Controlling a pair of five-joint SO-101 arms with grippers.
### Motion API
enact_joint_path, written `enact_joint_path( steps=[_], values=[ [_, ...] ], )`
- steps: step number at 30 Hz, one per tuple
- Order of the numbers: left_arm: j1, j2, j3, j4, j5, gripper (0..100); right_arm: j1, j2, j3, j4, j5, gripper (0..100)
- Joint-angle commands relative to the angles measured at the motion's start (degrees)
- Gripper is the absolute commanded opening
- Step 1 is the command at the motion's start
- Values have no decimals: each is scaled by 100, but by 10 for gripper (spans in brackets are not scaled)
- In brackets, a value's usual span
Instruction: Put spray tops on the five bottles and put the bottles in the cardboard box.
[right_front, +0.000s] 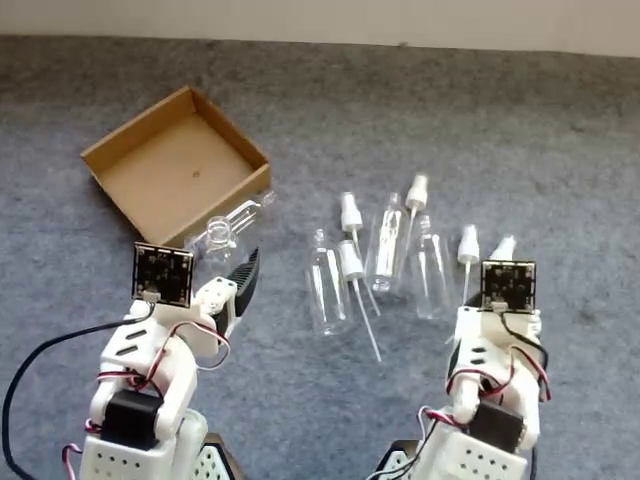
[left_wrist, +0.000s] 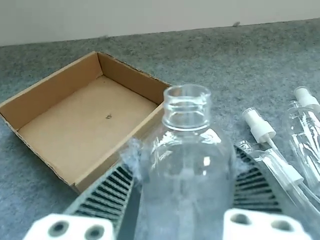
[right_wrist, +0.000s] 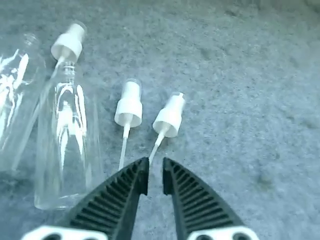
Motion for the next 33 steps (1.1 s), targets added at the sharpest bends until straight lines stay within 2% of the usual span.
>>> enact_joint_path(
  steps=[1,7,13,23,26,29,33],
  values=[
    [-57,31,136,-352,70,101,92,4,-1182,462,88,130],
    [-22,31,286,-466,70,101,92,505,-2255,1015,70,130],
    [-22,31,295,-457,70,101,101,3213,-3837,1305,-35,134],
    [-22,31,303,-440,79,101,92,7574,-6563,1982,-1697,135],
    [-22,31,347,-457,70,101,31,8629,-7266,2387,-2277,170],
    [-22,31,470,-536,62,102,-163,9622,-7864,2659,-2453,238],
    [-22,31,655,-782,62,102,-286,10782,-8558,2659,-2664,248]
  ],
)
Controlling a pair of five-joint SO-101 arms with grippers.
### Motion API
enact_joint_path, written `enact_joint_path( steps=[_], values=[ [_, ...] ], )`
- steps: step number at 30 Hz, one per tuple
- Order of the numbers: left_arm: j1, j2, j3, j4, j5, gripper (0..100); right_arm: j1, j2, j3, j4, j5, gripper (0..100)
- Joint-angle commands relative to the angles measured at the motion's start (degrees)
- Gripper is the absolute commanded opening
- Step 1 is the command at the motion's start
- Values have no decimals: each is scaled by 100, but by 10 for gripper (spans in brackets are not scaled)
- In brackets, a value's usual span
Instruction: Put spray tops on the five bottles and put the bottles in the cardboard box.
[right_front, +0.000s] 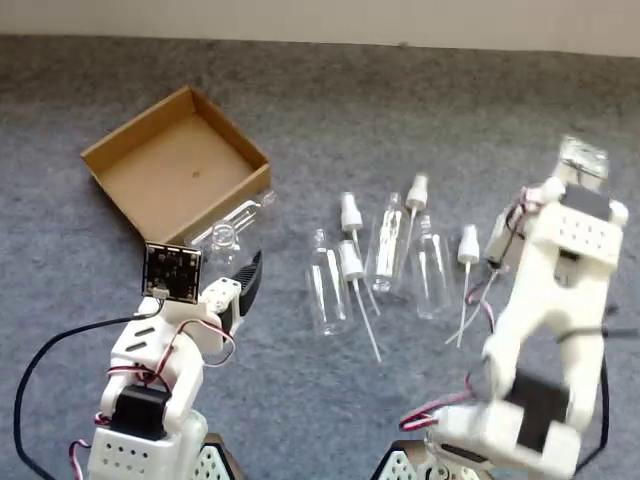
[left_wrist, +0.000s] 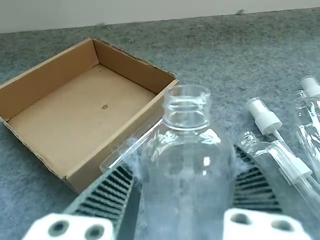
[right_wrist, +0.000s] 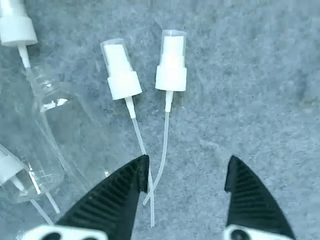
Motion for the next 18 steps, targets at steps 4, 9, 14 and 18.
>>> enact_joint_path(
  steps=[4,9,14,18],
  values=[
    [-22,31,119,-431,26,101,-136,1569,-1666,119,-782,248],
    [-22,31,119,-431,26,101,-154,2571,-2510,119,-1029,248],
    [-22,31,127,-431,26,101,-127,3319,-3143,127,-1020,248],
    [-22,31,127,-431,26,101,-154,3758,-3433,127,-985,248]
  ],
)
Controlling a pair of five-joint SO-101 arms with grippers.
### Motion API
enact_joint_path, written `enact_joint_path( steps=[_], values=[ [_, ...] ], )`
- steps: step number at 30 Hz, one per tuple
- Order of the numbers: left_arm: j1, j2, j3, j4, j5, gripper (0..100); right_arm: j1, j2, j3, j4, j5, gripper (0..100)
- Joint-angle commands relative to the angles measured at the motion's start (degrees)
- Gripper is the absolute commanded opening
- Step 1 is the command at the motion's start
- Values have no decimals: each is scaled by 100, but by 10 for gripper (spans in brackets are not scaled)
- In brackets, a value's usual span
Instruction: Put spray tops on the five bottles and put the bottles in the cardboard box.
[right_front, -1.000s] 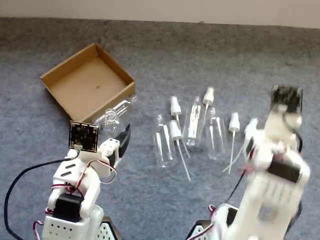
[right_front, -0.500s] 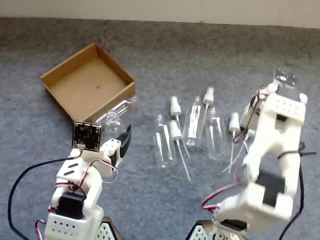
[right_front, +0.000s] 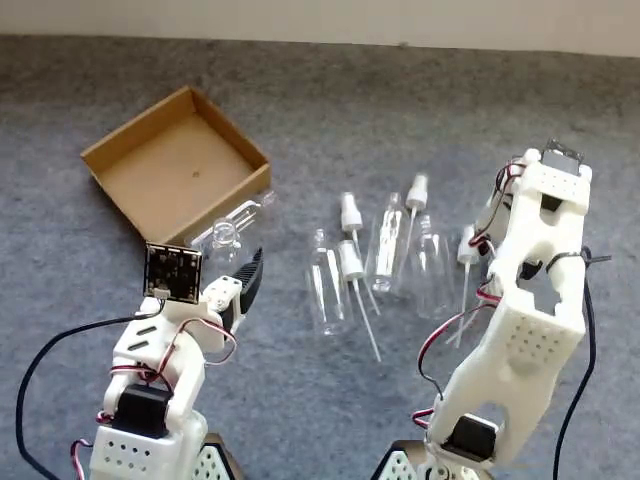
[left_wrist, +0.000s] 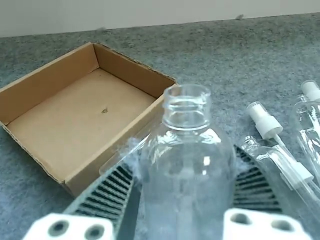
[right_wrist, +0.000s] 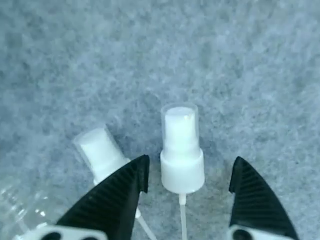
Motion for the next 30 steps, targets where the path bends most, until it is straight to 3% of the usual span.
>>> enact_joint_path(
  steps=[1,7,14,21,30],
  values=[
    [-13,31,-22,-149,26,101,-75,101,-532,66,-26,245],
    [-4,31,31,-158,26,103,-48,347,-857,57,18,146],
    [4,31,31,-158,26,104,-40,295,-892,66,835,53],
    [927,31,251,-158,26,104,66,207,-1042,127,1073,23],
    [1692,31,391,-158,26,102,224,-646,-2308,1411,1081,23]
  ],
)
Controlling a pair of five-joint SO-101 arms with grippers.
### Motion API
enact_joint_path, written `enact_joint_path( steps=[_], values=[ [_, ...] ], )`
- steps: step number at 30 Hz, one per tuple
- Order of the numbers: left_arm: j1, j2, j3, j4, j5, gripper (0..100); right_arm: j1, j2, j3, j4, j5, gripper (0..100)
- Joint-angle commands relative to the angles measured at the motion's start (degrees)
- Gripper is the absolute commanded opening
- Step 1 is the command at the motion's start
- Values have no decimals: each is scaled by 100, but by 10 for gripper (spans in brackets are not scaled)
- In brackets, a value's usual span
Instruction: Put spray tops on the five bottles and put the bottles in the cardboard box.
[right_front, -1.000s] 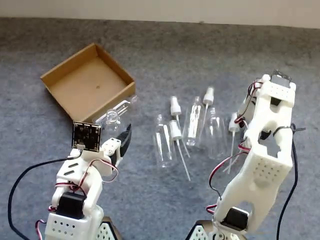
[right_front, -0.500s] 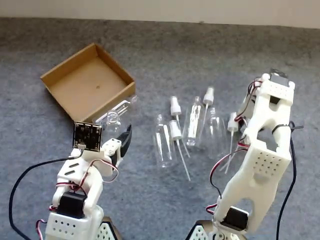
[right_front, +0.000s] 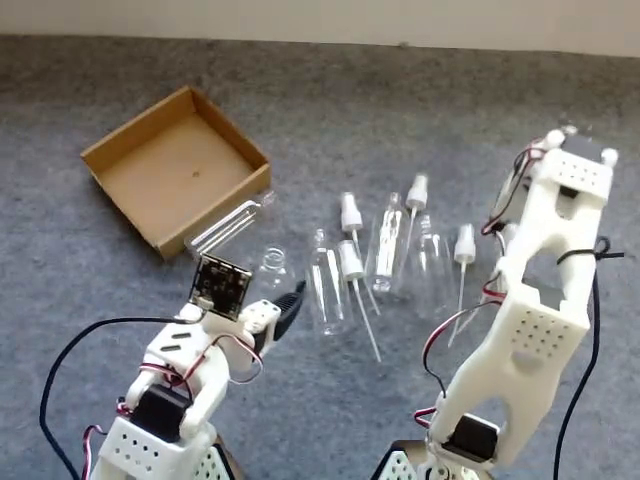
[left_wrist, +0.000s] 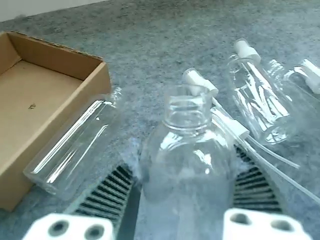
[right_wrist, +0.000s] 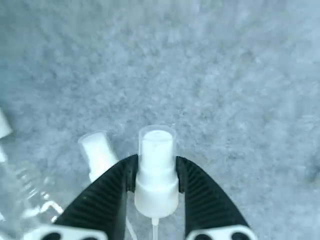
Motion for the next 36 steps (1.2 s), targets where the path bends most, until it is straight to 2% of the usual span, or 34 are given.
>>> enact_joint_path(
  steps=[1,3,8,13,16,21,27,31,36],
  values=[
    [347,31,-31,-132,26,102,-57,-734,-778,453,62,23],
    [382,31,-31,-132,26,102,-180,-945,-1130,699,88,23],
    [400,31,-31,-132,26,102,-620,-1727,-1930,1015,967,23],
    [365,31,119,-571,26,101,-1015,-2879,-1710,1015,1020,23],
    [365,31,224,-932,26,101,-1341,-3732,-1226,1015,1020,23],
    [409,31,224,-1029,26,101,-2167,-5191,-233,963,1020,24],
    [409,31,224,-1336,26,101,-3073,-6440,936,215,1020,24],
    [523,31,224,-1785,26,101,-3213,-7037,1895,-347,1029,24],
    [1253,31,224,-1820,26,101,-3213,-7758,3002,-1323,1020,24]
  ],
)
